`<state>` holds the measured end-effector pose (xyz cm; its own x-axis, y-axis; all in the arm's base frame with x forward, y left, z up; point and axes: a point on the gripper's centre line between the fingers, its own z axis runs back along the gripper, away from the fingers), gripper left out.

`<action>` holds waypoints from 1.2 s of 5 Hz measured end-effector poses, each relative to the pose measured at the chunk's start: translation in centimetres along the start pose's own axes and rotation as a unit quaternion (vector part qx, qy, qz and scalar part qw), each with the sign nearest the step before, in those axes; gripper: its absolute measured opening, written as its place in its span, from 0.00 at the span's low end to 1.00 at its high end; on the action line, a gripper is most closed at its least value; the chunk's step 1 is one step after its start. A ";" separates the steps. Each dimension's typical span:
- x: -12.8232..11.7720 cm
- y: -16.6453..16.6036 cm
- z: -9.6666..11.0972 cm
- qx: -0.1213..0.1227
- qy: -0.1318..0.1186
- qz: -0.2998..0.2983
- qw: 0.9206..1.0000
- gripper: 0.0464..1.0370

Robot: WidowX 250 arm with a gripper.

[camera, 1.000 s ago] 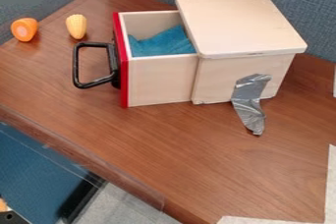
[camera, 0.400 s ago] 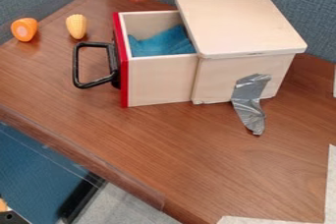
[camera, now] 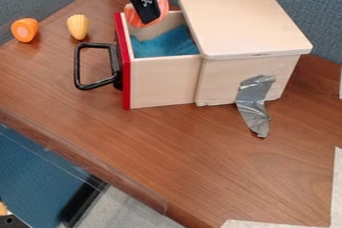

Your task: Pick up the object and place it in the drawer

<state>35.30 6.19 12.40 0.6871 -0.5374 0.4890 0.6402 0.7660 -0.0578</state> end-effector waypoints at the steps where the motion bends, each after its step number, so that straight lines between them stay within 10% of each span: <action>1: 0.1 -0.4 -0.6 -0.016 -0.002 -0.003 1.000 0.57; 4: -0.4 -0.9 -2.4 -0.012 0.006 -0.008 1.000 0.64; 6: -0.9 -1.1 -2.4 -0.020 0.003 -0.003 1.000 0.97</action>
<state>34.82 5.03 9.92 0.6851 -0.5444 0.4840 0.6576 0.7481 -0.0894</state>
